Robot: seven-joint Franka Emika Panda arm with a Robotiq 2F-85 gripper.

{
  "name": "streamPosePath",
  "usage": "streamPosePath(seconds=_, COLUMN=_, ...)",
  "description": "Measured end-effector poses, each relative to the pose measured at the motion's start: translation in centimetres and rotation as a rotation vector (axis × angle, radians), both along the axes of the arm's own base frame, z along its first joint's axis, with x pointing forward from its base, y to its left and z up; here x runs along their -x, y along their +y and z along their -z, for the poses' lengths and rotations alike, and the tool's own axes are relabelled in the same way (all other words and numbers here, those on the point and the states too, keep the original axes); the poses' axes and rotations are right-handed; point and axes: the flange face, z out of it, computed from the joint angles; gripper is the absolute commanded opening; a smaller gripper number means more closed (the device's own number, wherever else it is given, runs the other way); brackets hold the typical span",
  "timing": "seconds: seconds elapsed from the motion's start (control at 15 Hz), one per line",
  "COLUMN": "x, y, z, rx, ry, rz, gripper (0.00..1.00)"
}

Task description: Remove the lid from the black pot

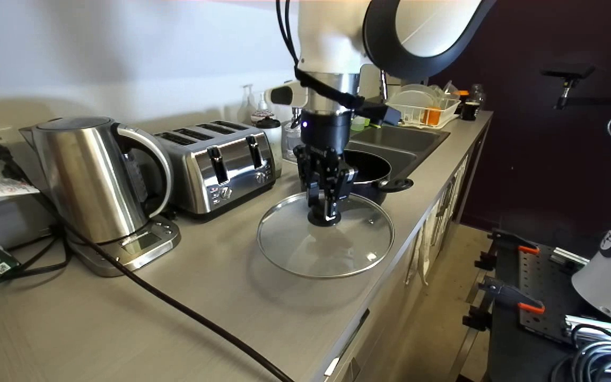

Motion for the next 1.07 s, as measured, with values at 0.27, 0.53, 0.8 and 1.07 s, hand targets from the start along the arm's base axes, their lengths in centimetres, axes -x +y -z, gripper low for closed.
streamPosePath(seconds=0.27, x=-1.5, y=-0.2, z=4.8, rx=0.003, ry=0.067, rz=-0.024, gripper=0.24)
streamPosePath(seconds=0.53, x=-2.8, y=-0.4, z=7.9, rx=0.013, ry=0.104, rz=-0.026, gripper=0.24)
streamPosePath(seconds=0.8, x=-4.2, y=-0.3, z=8.0, rx=0.016, ry=0.087, rz=-0.035, gripper=0.24)
streamPosePath(seconds=1.07, x=-5.0, y=-0.2, z=8.2, rx=0.023, ry=0.074, rz=-0.047, gripper=0.69)
